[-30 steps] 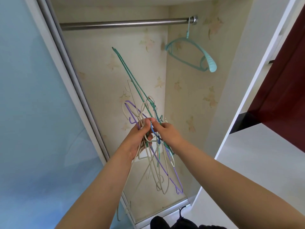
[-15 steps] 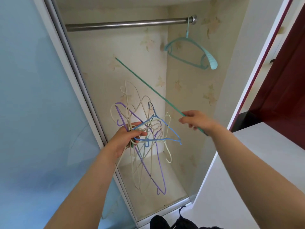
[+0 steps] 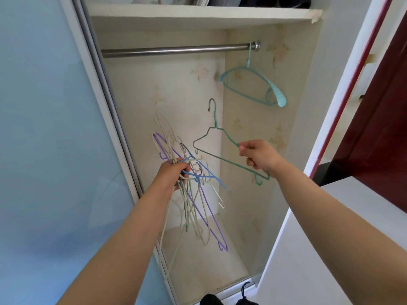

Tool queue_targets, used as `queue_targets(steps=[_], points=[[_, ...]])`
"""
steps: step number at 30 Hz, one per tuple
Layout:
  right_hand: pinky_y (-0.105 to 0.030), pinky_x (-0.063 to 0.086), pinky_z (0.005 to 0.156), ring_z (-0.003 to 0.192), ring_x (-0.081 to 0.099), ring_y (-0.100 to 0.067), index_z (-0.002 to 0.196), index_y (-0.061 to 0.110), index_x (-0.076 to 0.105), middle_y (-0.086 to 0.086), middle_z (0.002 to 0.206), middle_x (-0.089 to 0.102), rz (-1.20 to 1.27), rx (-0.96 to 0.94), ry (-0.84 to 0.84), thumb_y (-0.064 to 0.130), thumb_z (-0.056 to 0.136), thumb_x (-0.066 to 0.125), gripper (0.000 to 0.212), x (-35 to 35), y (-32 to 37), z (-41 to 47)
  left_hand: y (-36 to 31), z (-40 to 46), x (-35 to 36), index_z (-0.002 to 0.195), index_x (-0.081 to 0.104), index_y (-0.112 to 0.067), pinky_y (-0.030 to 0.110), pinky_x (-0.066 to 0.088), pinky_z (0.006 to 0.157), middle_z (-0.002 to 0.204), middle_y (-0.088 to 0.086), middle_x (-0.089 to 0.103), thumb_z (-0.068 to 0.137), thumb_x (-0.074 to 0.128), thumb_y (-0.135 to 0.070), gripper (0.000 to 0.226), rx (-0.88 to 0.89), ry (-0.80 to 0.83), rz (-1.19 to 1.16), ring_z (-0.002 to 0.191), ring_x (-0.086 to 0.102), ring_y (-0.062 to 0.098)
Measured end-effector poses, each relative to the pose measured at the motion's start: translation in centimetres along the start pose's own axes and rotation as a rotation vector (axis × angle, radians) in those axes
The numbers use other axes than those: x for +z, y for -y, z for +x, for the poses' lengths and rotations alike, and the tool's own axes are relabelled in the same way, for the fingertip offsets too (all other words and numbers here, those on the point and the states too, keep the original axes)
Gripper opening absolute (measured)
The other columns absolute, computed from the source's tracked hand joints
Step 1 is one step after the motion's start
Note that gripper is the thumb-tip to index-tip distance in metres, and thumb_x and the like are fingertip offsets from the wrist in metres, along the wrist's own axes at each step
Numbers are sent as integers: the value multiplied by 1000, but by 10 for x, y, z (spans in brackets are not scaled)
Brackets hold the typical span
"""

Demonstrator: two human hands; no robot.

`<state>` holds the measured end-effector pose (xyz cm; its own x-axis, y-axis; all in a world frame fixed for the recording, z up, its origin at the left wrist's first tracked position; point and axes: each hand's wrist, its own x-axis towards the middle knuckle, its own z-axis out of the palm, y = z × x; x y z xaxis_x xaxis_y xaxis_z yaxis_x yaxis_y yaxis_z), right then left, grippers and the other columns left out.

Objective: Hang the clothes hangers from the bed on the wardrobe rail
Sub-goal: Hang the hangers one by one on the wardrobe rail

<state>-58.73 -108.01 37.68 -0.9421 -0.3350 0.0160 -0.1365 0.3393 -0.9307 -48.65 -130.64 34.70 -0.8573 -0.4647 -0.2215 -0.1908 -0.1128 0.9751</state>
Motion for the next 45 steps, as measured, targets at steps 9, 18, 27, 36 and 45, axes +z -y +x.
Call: queue_targets(steps=[9,18,27,36,45], points=[[-14,33,36,38,46,-7,129,3,55,-9,88,62,-106,-159,-258,-1,91,40,41,-21,59,46,-25,8,7,61,59,-11,20,36,51,51,3,52,89,59,-18,28,-25,-19,94,44,43,14],[-7,20,34,31,35,-9,122,5,58,-4,70,53,165,-95,-324,1,94,43,32,-56,121,120,-58,12,15,59,63,-13,25,43,57,48,-1,57,87,61,-21,29,43,-17,51,46,47,16],[-26,39,53,52,46,-18,115,6,66,-11,82,60,-232,-61,-407,5,88,45,34,-87,74,156,-65,14,18,64,60,-14,23,43,51,52,2,55,90,63,-23,27,122,-30,-21,44,49,14],[-40,50,79,93,59,-30,110,14,63,-8,104,60,-667,-847,-464,13,87,49,27,-23,32,69,-50,15,13,65,57,-15,19,44,43,54,3,56,90,63,-43,37,130,58,-26,45,53,18],[-32,45,82,83,58,-12,128,28,44,4,91,63,-432,-401,305,57,90,48,48,66,17,5,-33,8,20,101,71,-14,30,47,60,61,0,57,71,64,-58,54,133,230,-20,53,53,17]])
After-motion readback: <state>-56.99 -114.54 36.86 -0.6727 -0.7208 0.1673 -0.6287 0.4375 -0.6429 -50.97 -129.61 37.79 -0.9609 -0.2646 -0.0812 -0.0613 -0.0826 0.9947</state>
